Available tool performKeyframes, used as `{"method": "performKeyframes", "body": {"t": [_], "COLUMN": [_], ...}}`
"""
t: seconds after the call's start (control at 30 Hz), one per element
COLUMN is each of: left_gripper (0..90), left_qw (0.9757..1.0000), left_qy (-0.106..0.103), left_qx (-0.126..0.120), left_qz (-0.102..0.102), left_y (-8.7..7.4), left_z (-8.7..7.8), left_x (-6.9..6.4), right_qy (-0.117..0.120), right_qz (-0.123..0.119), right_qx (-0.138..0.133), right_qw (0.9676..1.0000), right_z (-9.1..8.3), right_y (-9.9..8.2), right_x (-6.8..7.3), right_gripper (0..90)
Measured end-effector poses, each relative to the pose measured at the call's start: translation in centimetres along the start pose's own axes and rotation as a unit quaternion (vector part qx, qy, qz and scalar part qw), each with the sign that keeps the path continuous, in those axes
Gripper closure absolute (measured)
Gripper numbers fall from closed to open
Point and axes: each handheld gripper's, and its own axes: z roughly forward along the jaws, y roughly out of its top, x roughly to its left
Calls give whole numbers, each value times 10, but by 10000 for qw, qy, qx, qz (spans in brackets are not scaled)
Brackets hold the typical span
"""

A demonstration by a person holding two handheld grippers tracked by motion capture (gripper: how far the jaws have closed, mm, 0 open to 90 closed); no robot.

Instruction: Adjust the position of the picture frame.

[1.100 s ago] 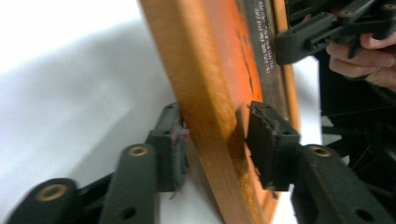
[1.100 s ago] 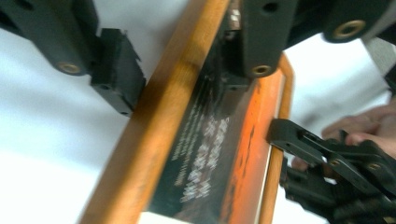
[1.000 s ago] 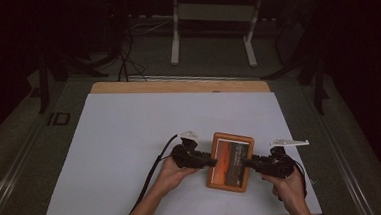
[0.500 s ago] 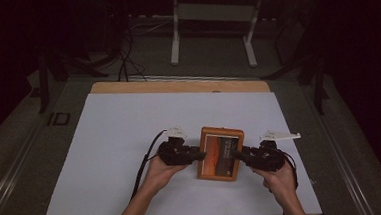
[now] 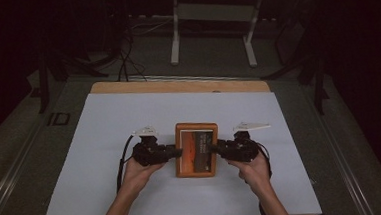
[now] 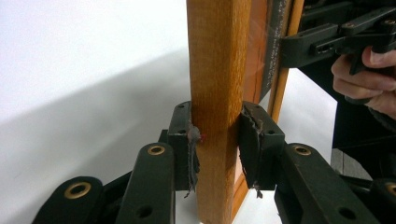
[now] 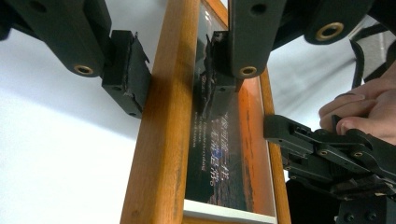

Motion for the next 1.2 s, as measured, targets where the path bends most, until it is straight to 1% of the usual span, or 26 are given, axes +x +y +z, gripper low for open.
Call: {"method": "performKeyframes", "body": {"t": [0.03, 0.07, 0.1, 0.13, 0.17, 0.2, 0.23, 0.27, 0.37, 0.47, 0.53, 0.6, 0.67, 0.7, 0.77, 0.83, 0.87, 0.9, 0.93, 1.0, 1.1, 1.17, 1.2], "left_gripper": [679, 680, 680, 680, 679, 679, 678, 676, 674, 669, 658, 651, 643, 638, 621, 610, 610, 583, 576, 571, 554, 551, 551], "left_qw": [10000, 9998, 9998, 9994, 9994, 9990, 9990, 9984, 9979, 9978, 9978, 9974, 9972, 9968, 9961, 9961, 9944, 9935, 9926, 9908, 9893, 9898, 9899], "left_qy": [4, -36, -36, -102, -102, -135, -135, -103, -36, 71, 244, 419, 434, 415, 440, 440, 517, 527, 497, 425, 347, 311, 294], "left_qx": [25, 105, 105, 119, 119, 130, 130, 194, 203, 165, 151, 200, 220, 225, 249, 249, 325, 360, 361, 344, 361, 326, 320], "left_qz": [-45, -145, -145, -302, -302, -400, -400, -520, -610, -642, -606, -545, -570, -641, -727, -727, -864, -942, -1051, -1237, -1367, -1353, -1348], "left_y": [-2, -5, -5, -9, -9, -11, -11, -16, -18, -19, -19, -18, -18, -19, -20, -20, -21, -22, -23, -25, -27, -27, -26], "left_z": [-3, -6, -6, -9, -9, -10, -10, -10, -9, -7, -5, -4, -3, -1, 3, 3, 8, 10, 11, 14, 19, 21, 21], "left_x": [3, 9, 9, 16, 16, 20, 20, 26, 30, 32, 32, 31, 33, 36, 40, 40, 43, 45, 47, 52, 58, 59, 59], "right_qy": [34, 70, 70, 61, 61, 65, 65, 70, 141, 221, 254, 278, 284, 340, 312, 274, 274, 133, 75, 34, -19, -7, -1], "right_qz": [43, 65, 65, 96, 96, 151, 151, 259, 366, 523, 631, 744, 791, 876, 893, 924, 924, 952, 941, 1022, 1155, 1214, 1201], "right_qx": [18, 70, 70, 97, 97, 117, 117, 198, 259, 244, 262, 313, 343, 422, 525, 573, 573, 687, 736, 835, 927, 911, 911], "right_qw": [10000, 9999, 9999, 9999, 9999, 9998, 9998, 9994, 9989, 9981, 9973, 9964, 9959, 9947, 9941, 9937, 9937, 9930, 9928, 9912, 9890, 9884, 9886], "right_z": [4, 12, 12, 19, 19, 23, 23, 32, 40, 46, 49, 53, 56, 60, 64, 67, 67, 72, 74, 78, 84, 84, 83], "right_y": [0, 1, 1, 0, 0, -1, -1, -3, -6, -8, -7, -7, -6, -5, -4, -3, -3, -2, -2, -2, -4, -7, -7], "right_x": [1, 3, 3, 6, 6, 7, 7, 7, 4, -2, -6, -11, -14, -19, -22, -24, -24, -27, -28, -30, -33, -34, -34], "right_gripper": [620, 620, 620, 621, 621, 623, 623, 625, 627, 629, 628, 620, 615, 609, 596, 596, 592, 591, 581, 564, 540, 539, 540]}}
